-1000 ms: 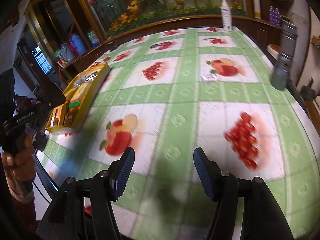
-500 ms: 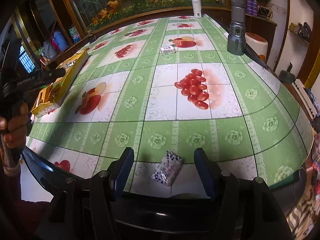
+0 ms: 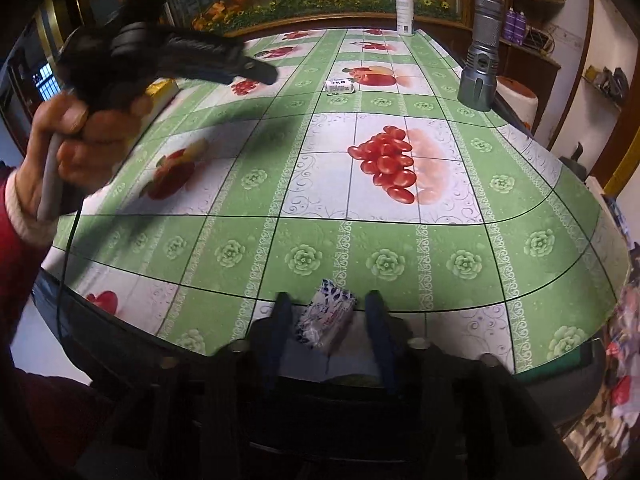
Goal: Organize snacks
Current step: 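Close left tool on white nougat packet while right tool grasps black-and-white packet, then carry nougat packet in left tool over tray while right tool carries its packet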
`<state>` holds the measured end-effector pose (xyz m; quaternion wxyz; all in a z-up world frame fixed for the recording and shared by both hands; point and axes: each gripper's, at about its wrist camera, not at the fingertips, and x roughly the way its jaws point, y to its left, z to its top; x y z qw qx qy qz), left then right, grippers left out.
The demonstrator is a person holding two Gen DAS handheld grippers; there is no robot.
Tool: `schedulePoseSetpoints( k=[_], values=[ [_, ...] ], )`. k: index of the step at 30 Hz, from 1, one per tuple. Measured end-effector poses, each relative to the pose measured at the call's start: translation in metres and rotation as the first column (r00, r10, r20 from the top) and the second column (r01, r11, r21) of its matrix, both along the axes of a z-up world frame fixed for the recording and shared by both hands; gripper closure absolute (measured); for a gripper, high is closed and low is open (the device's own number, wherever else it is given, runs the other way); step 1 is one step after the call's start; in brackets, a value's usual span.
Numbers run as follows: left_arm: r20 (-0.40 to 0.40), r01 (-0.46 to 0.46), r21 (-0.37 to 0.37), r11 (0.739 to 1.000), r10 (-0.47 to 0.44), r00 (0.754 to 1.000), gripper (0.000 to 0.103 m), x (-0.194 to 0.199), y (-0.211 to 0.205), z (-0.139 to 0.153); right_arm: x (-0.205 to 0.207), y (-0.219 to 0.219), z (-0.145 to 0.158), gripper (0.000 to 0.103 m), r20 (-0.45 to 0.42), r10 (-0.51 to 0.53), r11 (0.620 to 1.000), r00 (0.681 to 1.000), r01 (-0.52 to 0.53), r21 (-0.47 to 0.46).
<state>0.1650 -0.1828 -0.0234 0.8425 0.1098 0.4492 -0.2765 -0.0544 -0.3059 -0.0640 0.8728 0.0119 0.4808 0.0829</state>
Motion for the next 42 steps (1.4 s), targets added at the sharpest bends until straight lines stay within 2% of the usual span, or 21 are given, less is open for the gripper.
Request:
schedulePoseSetpoints(
  k=[5,8,9,10,12,13,15,16,21,22,23,24,25,26,29,34,35,37,38,42],
  values=[
    [0.027,0.11,0.027,0.994,-0.111,0.993,0.036,0.018,-0.034,-0.004,0.001,-0.007,0.0,0.084,0.003,-0.002,0.998,1.0,0.002,0.06],
    [0.039,0.165,0.081,0.983,-0.168,0.985,0.036,0.023,-0.055,-0.016,0.003,-0.009,0.0,0.084,0.006,0.0,0.994,1.0,-0.001,0.112],
    [0.04,0.169,0.098,0.981,-0.173,0.984,0.04,0.025,-0.059,-0.019,0.005,-0.011,0.0,0.084,0.006,-0.002,0.992,1.0,0.001,0.126],
    [0.033,0.172,0.111,0.979,-0.176,0.984,0.046,0.029,-0.063,-0.024,0.006,-0.013,-0.001,0.084,0.006,-0.005,0.99,1.0,0.004,0.144],
    [-0.01,0.177,0.123,0.977,-0.177,0.984,0.073,0.036,-0.067,-0.034,0.008,-0.017,-0.001,0.084,0.006,-0.013,0.984,1.0,0.012,0.177],
    [-0.018,0.178,0.116,0.977,-0.177,0.984,0.076,0.038,-0.066,-0.038,0.009,-0.019,-0.001,0.084,0.005,-0.015,0.982,1.0,0.014,0.187],
    [-0.016,0.177,0.086,0.98,-0.176,0.984,0.1,0.038,-0.062,-0.037,0.009,-0.02,0.0,0.084,0.005,-0.018,0.981,1.0,0.017,0.194],
    [-0.022,0.172,0.081,0.982,-0.17,0.985,0.102,0.038,-0.061,-0.037,0.009,-0.021,0.001,0.084,0.007,-0.021,0.98,1.0,0.019,0.199],
    [-0.04,0.167,0.045,0.985,-0.165,0.985,0.102,0.04,-0.058,-0.036,0.01,-0.023,0.001,0.084,0.008,-0.029,0.976,1.0,0.026,0.216],
    [-0.038,0.17,0.041,0.985,-0.168,0.985,0.099,0.04,-0.058,-0.034,0.01,-0.022,0.0,0.084,0.004,-0.024,0.977,1.0,0.023,0.214],
    [-0.047,0.174,0.045,0.984,-0.172,0.984,0.077,0.042,-0.059,-0.034,0.01,-0.02,0.001,0.084,0.004,-0.022,0.977,1.0,0.021,0.213],
    [-0.056,0.175,0.055,0.983,-0.172,0.984,0.044,0.045,-0.061,-0.034,0.009,-0.019,0.001,0.084,0.006,-0.021,0.976,1.0,0.019,0.216],
    [-0.047,0.169,0.058,0.984,-0.167,0.985,0.036,0.046,-0.062,-0.033,0.009,-0.019,0.001,0.084,0.006,-0.02,0.976,1.0,0.018,0.217],
    [-0.019,0.162,0.048,0.986,-0.162,0.987,0.035,0.046,-0.062,-0.03,0.008,-0.018,0.002,0.084,0.008,-0.022,0.976,1.0,0.02,0.217],
    [-0.018,0.168,0.025,0.985,-0.168,0.986,0.035,0.053,-0.066,-0.027,0.009,-0.018,0.001,0.084,0.005,-0.024,0.973,1.0,0.022,0.228],
    [-0.02,0.206,0.069,0.976,-0.206,0.978,0.035,0.055,-0.084,-0.035,0.011,-0.017,0.0,0.084,-0.002,-0.021,0.972,1.0,0.021,0.235],
    [-0.027,0.217,0.083,0.973,-0.216,0.976,0.044,0.054,-0.087,-0.039,0.012,-0.017,0.0,0.084,-0.002,-0.02,0.972,1.0,0.02,0.234],
    [0.003,0.222,0.095,0.97,-0.223,0.975,0.054,0.048,-0.088,-0.041,0.011,-0.016,0.001,0.084,-0.003,-0.018,0.972,1.0,0.018,0.234],
    [0.002,0.228,0.08,0.97,-0.229,0.974,0.069,0.046,-0.088,-0.041,0.013,-0.017,0.001,0.084,-0.002,-0.018,0.972,1.0,0.018,0.233],
    [0.006,0.195,0.068,0.978,-0.196,0.981,0.071,0.047,-0.085,-0.041,0.014,-0.016,-0.001,0.083,-0.004,-0.019,0.972,1.0,0.019,0.236]
  ],
)
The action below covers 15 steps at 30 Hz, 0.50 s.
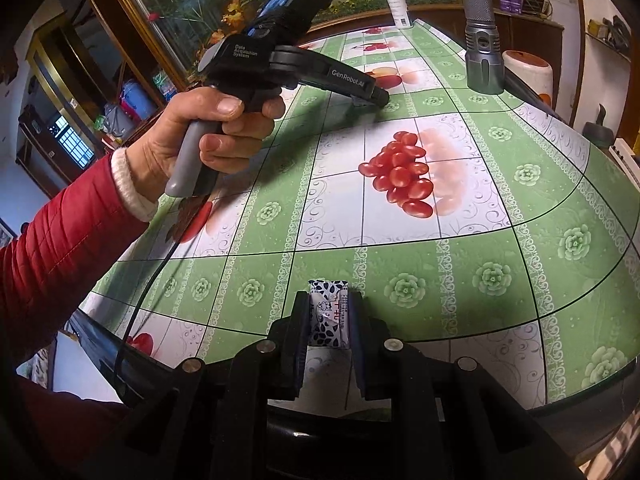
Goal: Organize snacks
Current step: 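Carry nougat packet in left tool over tray while right tool carries its packet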
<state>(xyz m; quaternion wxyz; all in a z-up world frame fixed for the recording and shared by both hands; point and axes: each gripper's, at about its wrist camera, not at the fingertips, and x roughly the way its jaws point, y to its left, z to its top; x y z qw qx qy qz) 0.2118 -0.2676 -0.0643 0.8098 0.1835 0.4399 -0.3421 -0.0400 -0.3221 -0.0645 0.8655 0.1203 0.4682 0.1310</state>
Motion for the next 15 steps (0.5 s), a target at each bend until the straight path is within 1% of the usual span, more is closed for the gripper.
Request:
schedulePoseSetpoints(
  k=[3,5,8,10,11,13,15],
  values=[
    [-0.022,-0.041,-0.014,0.999,0.041,0.999,0.072,-0.001,0.01,0.002,0.0,0.001,0.001,0.084,0.002,0.004,1.0,1.0,-0.004,0.001],
    [-0.03,-0.084,-0.02,0.996,0.084,0.996,0.072,-0.006,0.022,0.006,0.001,0.001,0.003,0.084,0.007,0.002,1.0,1.0,-0.003,0.002],
    [-0.039,-0.176,-0.024,0.984,0.175,0.984,0.072,-0.014,0.047,0.013,0.004,0.002,0.006,0.084,0.017,0.005,1.0,1.0,-0.005,0.007],
    [-0.046,-0.247,-0.025,0.969,0.246,0.968,0.072,-0.02,0.067,0.016,0.008,0.005,0.008,0.084,0.023,0.014,1.0,1.0,-0.015,0.005],
    [-0.03,-0.298,-0.014,0.954,0.298,0.954,0.072,-0.027,0.08,0.019,0.011,0.007,0.009,0.084,0.026,0.021,1.0,0.999,-0.021,0.006],
    [-0.012,-0.365,-0.007,0.931,0.365,0.931,0.072,-0.041,0.099,0.023,0.015,0.013,0.01,0.084,0.034,0.038,0.999,0.999,-0.039,0.003],
    [0.0,-0.431,0.0,0.902,0.431,0.902,0.071,-0.054,0.123,0.026,0.02,0.02,0.01,0.084,0.039,0.056,0.998,0.998,-0.056,0.004]
  ],
)
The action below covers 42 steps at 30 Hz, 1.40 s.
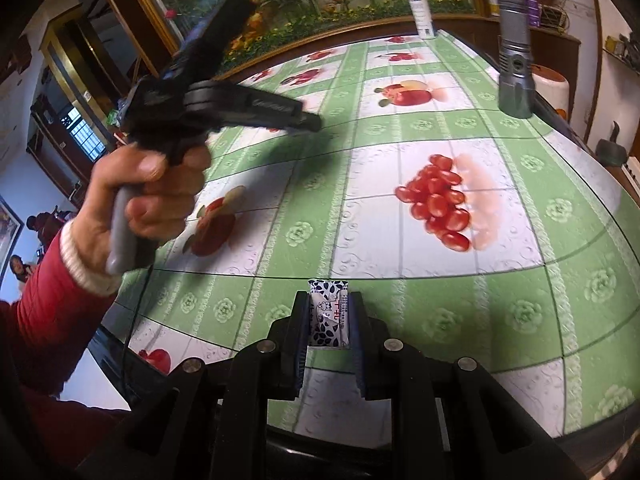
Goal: Organize snacks
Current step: 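Carry nougat packet in left tool over tray while right tool carries its packet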
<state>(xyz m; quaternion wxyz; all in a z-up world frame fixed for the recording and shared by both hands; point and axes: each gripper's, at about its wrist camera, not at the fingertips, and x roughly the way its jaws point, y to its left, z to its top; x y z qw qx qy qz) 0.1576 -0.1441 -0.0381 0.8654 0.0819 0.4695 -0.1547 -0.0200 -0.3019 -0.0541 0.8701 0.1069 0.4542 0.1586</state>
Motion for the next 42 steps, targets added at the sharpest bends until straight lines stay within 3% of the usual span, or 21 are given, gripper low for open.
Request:
schedulePoseSetpoints(
  k=[5,10,17,26,42],
  values=[
    [0.089,-0.163,0.031,0.986,0.16,0.983,0.071,-0.033,0.058,0.014,0.015,0.021,0.004,0.084,0.017,0.053,0.998,0.998,-0.053,0.02],
    [0.148,-0.312,0.036,0.949,0.304,0.941,0.071,-0.053,0.112,0.023,0.029,0.055,0.011,0.084,0.041,0.131,0.991,0.991,-0.132,0.026],
    [0.177,-0.443,0.043,0.895,0.43,0.886,0.071,-0.072,0.167,0.025,0.044,0.108,0.016,0.084,0.056,0.234,0.971,0.971,-0.236,0.04],
    [0.2,-0.529,0.02,0.848,0.515,0.833,0.071,-0.089,0.211,0.029,0.053,0.163,0.026,0.084,0.069,0.322,0.943,0.944,-0.327,0.069],
    [0.2,-0.601,-0.014,0.799,0.592,0.781,0.071,-0.101,0.259,0.033,0.081,0.226,0.055,0.084,0.128,0.401,0.908,0.907,-0.412,0.072]
  ],
)
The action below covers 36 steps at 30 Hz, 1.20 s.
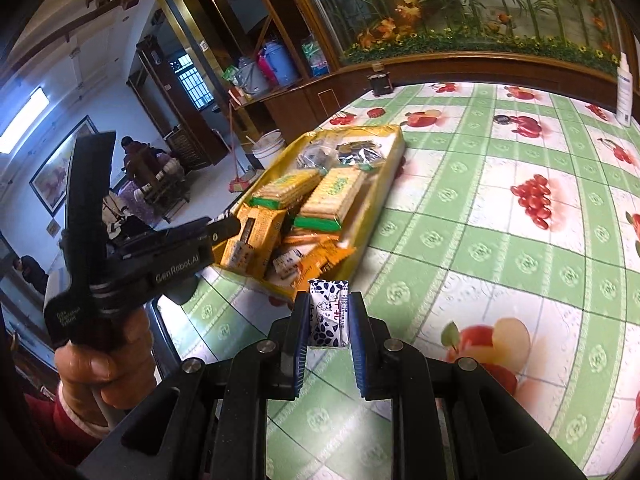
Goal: Organize snacks
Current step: 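Carry nougat packet in left tool over tray while right tool carries its packet, then lower nougat packet into tray and open left tool while right tool lowers its packet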
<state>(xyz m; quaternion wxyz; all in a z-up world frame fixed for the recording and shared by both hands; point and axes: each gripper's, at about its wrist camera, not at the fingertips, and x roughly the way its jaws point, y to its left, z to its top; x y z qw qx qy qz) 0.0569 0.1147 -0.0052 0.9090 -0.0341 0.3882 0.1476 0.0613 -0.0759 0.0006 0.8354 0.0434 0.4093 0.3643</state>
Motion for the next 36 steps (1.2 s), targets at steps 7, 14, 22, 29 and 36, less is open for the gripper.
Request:
schedulePoseSetpoints(
  k=[7,14,22,29,36],
  values=[
    [-0.007,-0.036,-0.006,0.999,0.036,0.999,0.071,0.0,0.017,-0.001,0.023,0.025,0.008,0.083,0.006,0.029,0.999,1.0,-0.029,0.023],
    [-0.018,-0.062,-0.011,0.998,0.062,0.998,0.071,0.004,0.031,-0.005,0.05,0.054,0.014,0.083,0.013,0.06,0.997,0.998,-0.06,0.04],
    [-0.039,-0.087,-0.013,0.996,0.087,0.995,0.071,0.013,0.043,-0.012,0.082,0.085,0.012,0.083,0.011,0.089,0.996,0.996,-0.089,0.031],
    [-0.069,-0.092,-0.016,0.996,0.09,0.993,0.071,0.027,0.046,-0.023,0.096,0.101,0.001,0.082,-0.017,0.11,0.994,0.994,-0.109,0.02],
    [-0.077,-0.085,-0.001,0.996,0.085,0.993,0.071,0.037,0.04,-0.027,0.104,0.108,-0.015,0.081,-0.059,0.122,0.992,0.991,-0.121,0.02]
  ],
)
